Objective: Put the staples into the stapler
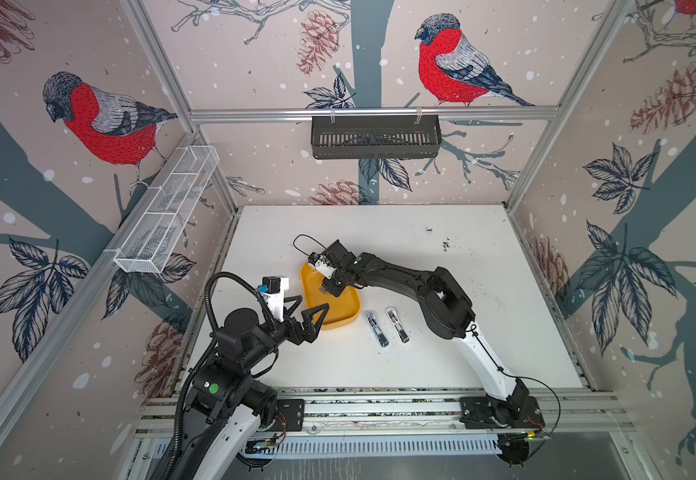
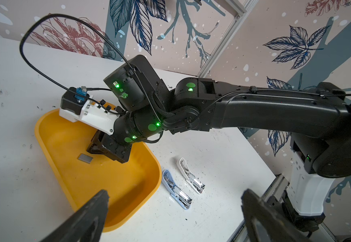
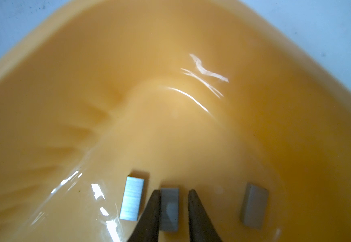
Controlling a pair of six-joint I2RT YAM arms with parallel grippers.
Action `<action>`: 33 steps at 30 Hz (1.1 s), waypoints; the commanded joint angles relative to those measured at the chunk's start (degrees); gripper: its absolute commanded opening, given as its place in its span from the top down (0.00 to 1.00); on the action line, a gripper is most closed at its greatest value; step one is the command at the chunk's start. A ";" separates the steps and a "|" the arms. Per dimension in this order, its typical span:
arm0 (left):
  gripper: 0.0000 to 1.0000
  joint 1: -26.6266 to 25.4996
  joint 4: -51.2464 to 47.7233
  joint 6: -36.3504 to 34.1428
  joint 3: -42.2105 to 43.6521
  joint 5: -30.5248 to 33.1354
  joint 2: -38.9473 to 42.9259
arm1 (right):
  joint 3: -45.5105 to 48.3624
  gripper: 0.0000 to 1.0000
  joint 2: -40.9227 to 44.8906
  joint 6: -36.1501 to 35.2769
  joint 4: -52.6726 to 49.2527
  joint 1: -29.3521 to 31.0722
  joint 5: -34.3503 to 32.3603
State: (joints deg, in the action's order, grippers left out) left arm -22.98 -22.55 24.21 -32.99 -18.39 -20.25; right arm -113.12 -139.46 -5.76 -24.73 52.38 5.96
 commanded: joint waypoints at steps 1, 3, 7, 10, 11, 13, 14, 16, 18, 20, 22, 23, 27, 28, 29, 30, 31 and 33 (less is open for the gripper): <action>0.01 0.22 2.45 0.17 -0.04 -0.33 0.03 | -0.29 0.74 -0.64 0.79 -3.23 0.09 1.34; 0.02 0.22 2.41 0.18 -0.01 -0.33 0.02 | -0.92 0.75 -0.91 0.75 -4.00 0.06 1.57; 0.02 0.29 2.44 0.23 0.01 -0.17 0.04 | -2.64 0.77 -1.51 0.49 -6.43 0.18 1.68; 0.02 0.37 2.48 0.15 0.01 -0.33 0.00 | -2.79 0.79 -1.11 0.48 -7.94 0.27 1.38; 0.01 0.48 2.59 0.22 -0.03 -0.33 0.00 | -2.70 0.80 -1.01 0.49 -8.31 0.26 1.28; 0.02 0.56 2.55 0.17 0.02 -0.48 -0.01 | -2.44 0.80 -0.64 0.57 -9.12 0.32 0.75; 0.02 0.57 2.55 0.21 -0.03 -0.46 -0.06 | -2.30 0.81 -0.34 0.57 -9.47 0.35 0.42; 0.01 0.66 2.62 0.18 0.02 -0.59 -0.02 | -2.23 0.81 0.13 0.79 -10.36 0.44 -0.20; 0.02 0.66 2.56 0.18 -0.04 -0.59 -0.04 | -2.19 0.81 0.51 0.88 -11.19 0.53 -0.58; 0.02 0.66 2.64 0.17 -0.01 -0.59 0.04 | -2.21 0.81 0.77 1.03 -11.82 0.62 -0.87; 0.02 0.66 2.58 0.15 -0.02 -0.59 0.07 | -2.50 0.81 0.96 1.25 -12.82 0.70 -1.12; 0.02 0.66 2.58 0.16 -0.09 -0.67 0.04 | -2.85 0.81 0.92 1.32 -13.56 0.68 -1.12; 0.02 0.66 2.57 0.19 -0.05 -0.59 0.36 | -3.69 0.77 0.94 1.71 -16.20 0.87 -1.46; 0.01 0.66 2.60 0.19 -0.05 -0.51 0.31 | -3.71 0.76 0.95 1.72 -16.46 0.94 -1.57; 0.01 0.66 2.61 0.22 -0.05 -0.56 0.38 | -3.84 0.76 0.87 1.79 -16.64 0.96 -1.66; 0.02 0.66 2.54 0.19 -0.04 -0.59 0.31 | -4.18 0.75 0.65 1.83 -17.04 0.97 -1.78; 0.01 0.66 2.52 0.16 -0.04 -0.68 0.33 | -4.70 0.73 0.39 1.91 -17.44 0.97 -1.95; 0.01 0.66 2.56 0.18 -0.04 -0.59 0.37 | -5.94 0.72 -0.24 1.89 -18.47 0.89 -2.17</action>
State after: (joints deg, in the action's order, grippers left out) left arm -22.44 -22.55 24.21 -32.99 -18.44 -20.01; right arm -117.73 -139.13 -4.47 -39.79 53.21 5.04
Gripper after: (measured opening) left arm 0.985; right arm 0.281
